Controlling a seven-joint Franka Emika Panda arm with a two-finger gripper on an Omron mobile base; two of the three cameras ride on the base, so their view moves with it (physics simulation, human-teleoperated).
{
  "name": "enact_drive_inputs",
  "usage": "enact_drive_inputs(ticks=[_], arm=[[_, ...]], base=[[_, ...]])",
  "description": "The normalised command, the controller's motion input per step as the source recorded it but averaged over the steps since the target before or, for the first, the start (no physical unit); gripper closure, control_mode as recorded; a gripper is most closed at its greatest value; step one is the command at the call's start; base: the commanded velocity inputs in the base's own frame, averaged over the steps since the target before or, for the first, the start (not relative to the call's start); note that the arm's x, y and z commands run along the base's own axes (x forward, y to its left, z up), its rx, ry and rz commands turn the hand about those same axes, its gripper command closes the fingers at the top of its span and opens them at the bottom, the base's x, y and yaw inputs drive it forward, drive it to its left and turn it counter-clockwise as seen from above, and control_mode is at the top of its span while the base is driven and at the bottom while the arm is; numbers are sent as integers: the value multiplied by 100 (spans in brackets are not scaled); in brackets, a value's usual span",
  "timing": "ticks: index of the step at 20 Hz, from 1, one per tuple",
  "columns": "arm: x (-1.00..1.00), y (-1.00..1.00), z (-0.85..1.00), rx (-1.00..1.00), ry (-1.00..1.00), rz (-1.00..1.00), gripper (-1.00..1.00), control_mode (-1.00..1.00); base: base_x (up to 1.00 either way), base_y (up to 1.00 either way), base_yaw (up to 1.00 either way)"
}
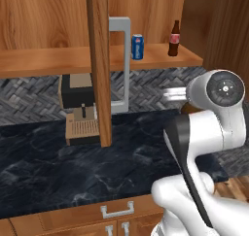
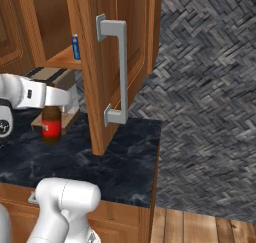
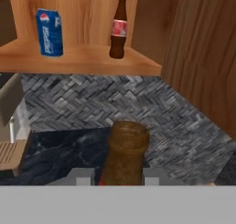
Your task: Sort all alcoholic drinks to one cabinet, and non-alcoholic drinks to the other.
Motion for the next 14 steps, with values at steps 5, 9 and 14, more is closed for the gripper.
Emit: enact_drive_inputs(ticks=[5, 9, 14], arm=[[-50, 4, 1, 0, 0, 6, 100, -100], [-38, 12, 0, 0, 0, 5, 100, -100], [-40, 17, 0, -1, -1, 0, 100, -100]], base=[[0, 0, 0], [0, 0, 0], [0, 0, 0]])
